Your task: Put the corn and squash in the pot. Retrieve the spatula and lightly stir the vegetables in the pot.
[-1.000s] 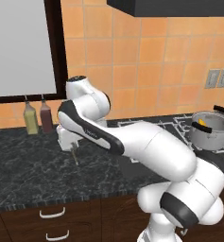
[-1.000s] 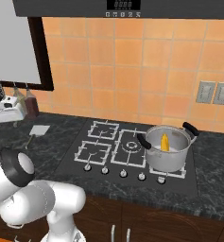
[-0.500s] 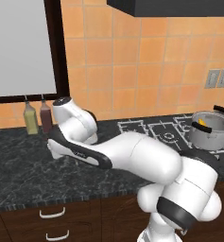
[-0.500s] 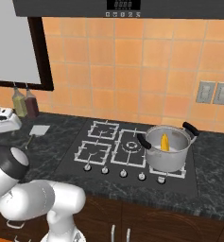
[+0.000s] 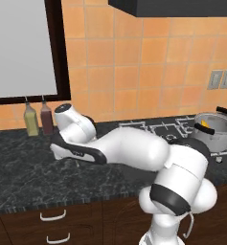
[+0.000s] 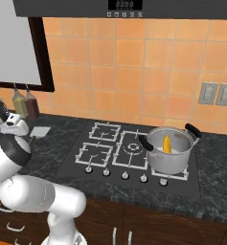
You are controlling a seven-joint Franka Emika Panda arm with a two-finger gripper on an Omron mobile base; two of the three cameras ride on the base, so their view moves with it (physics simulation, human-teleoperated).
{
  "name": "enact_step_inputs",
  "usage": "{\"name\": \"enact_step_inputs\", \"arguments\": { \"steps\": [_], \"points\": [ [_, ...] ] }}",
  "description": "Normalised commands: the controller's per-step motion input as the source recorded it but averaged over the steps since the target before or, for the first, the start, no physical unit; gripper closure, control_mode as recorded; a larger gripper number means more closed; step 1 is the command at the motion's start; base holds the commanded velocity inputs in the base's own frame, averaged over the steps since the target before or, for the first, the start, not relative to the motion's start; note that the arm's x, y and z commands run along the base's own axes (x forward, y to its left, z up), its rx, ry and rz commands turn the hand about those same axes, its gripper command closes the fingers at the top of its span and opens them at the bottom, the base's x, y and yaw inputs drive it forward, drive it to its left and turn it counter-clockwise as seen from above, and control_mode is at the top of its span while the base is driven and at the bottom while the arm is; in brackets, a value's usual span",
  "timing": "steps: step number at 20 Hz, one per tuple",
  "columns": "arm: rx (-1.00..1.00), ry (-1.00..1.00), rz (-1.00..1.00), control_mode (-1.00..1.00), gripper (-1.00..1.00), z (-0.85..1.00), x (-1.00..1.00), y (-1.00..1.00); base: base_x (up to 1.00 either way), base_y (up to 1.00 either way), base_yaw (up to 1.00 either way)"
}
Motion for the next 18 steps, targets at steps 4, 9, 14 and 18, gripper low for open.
{"name": "enact_step_inputs", "arguments": {
  "steps": [4, 9, 14, 18],
  "points": [
    [0.0, 0.0, -0.05, -1.0, -1.0, -0.36, 0.38, 0.0, 0.0, 0.0, 0.0],
    [0.0, 0.0, 0.0, -1.0, -1.0, -0.45, 0.33, 0.0, 0.0, 0.0, 0.0],
    [0.0, 0.0, 0.0, -1.0, -1.0, -0.35, 0.13, 0.0, 0.0, 0.0, 0.0],
    [0.01, 0.0, 0.0, -1.0, -1.0, -0.26, 0.02, 0.01, 0.0, 0.0, 0.0]
  ]
}}
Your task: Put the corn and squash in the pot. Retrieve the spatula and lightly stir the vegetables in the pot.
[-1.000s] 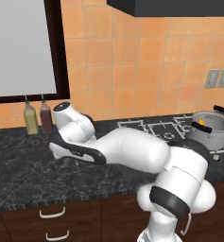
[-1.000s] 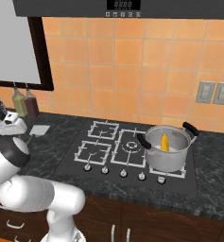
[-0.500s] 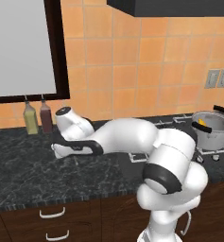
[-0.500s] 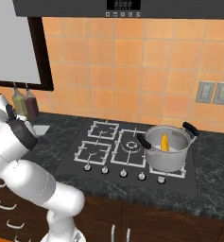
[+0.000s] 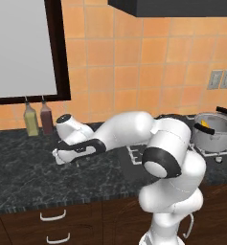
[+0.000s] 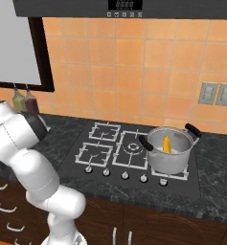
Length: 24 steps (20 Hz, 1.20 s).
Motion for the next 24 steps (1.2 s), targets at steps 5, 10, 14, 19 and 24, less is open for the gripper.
{"name": "enact_step_inputs", "arguments": {
  "steps": [5, 10, 14, 19, 24],
  "points": [
    [0.02, 0.0, 0.0, -1.0, -1.0, -0.21, 0.17, 0.0, 0.0, 0.0, 0.0],
    [0.02, 0.0, 0.0, -1.0, -1.0, -0.22, 0.12, 0.0, 0.0, 0.0, 0.0],
    [0.03, 0.0, 0.0, -1.0, -1.0, -0.13, 0.1, 0.0, 0.0, 0.0, 0.0],
    [0.03, 0.0, 0.0, -1.0, -1.0, -0.17, 0.06, 0.0, 0.0, 0.0, 0.0],
    [0.02, 0.0, 0.0, -1.0, -1.0, -0.16, 0.03, 0.02, 0.0, 0.0, 0.0]
  ]
}}
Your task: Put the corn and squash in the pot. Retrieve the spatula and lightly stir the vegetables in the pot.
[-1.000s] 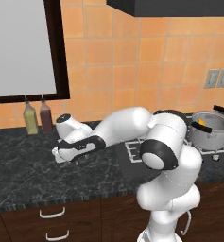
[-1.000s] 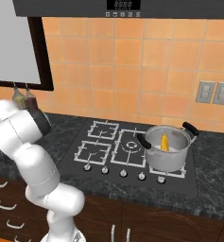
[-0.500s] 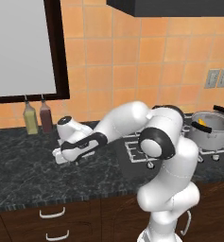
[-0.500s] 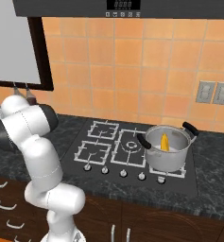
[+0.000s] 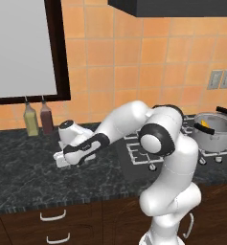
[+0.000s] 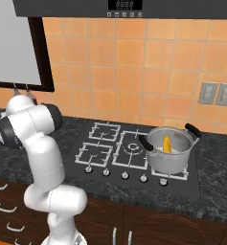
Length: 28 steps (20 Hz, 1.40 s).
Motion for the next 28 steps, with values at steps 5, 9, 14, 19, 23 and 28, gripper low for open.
{"name": "enact_step_inputs", "arguments": {
  "steps": [5, 9, 14, 19, 23, 28],
  "points": [
    [0.01, 0.0, 0.0, -1.0, -1.0, -0.11, 0.0, 0.07, 0.0, 0.0, 0.0],
    [0.0, -0.01, 0.0, -1.0, -1.0, -0.01, 0.0, 0.05, 0.0, 0.0, 0.0],
    [0.0, -0.09, -0.02, -1.0, -1.0, 0.02, 0.0, 0.0, 0.0, 0.0, 0.0],
    [0.0, -0.06, -0.03, -1.0, 1.0, 0.01, 0.0, 0.0, 0.0, 0.0, 0.0],
    [0.0, -0.05, -0.03, -1.0, 1.0, 0.18, 0.0, 0.0, 0.0, 0.0, 0.0],
    [0.0, -0.01, -0.04, -1.0, 1.0, 0.1, 0.0, 0.0, 0.0, 0.0, 0.0]
  ]
}}
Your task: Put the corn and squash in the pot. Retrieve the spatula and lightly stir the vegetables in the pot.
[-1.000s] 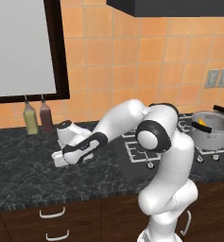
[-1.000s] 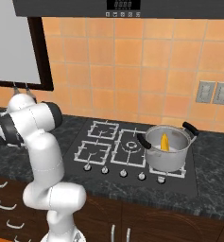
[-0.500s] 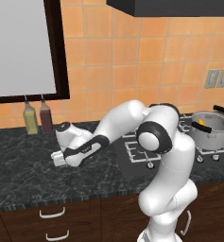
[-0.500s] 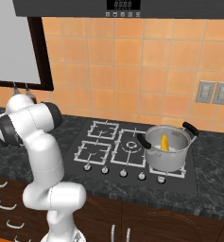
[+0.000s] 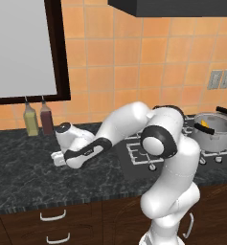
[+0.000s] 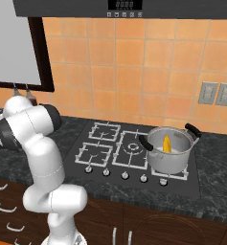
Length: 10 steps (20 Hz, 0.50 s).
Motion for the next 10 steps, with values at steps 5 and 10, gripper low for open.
{"name": "enact_step_inputs", "arguments": {
  "steps": [5, 10],
  "points": [
    [0.0, 0.0, -0.05, -1.0, 1.0, 0.0, 0.0, -0.05, 0.0, 0.0, 0.0],
    [0.0, 0.0, -0.02, -1.0, 1.0, -0.19, 0.0, -0.09, 0.0, 0.0, 0.0]
  ]
}}
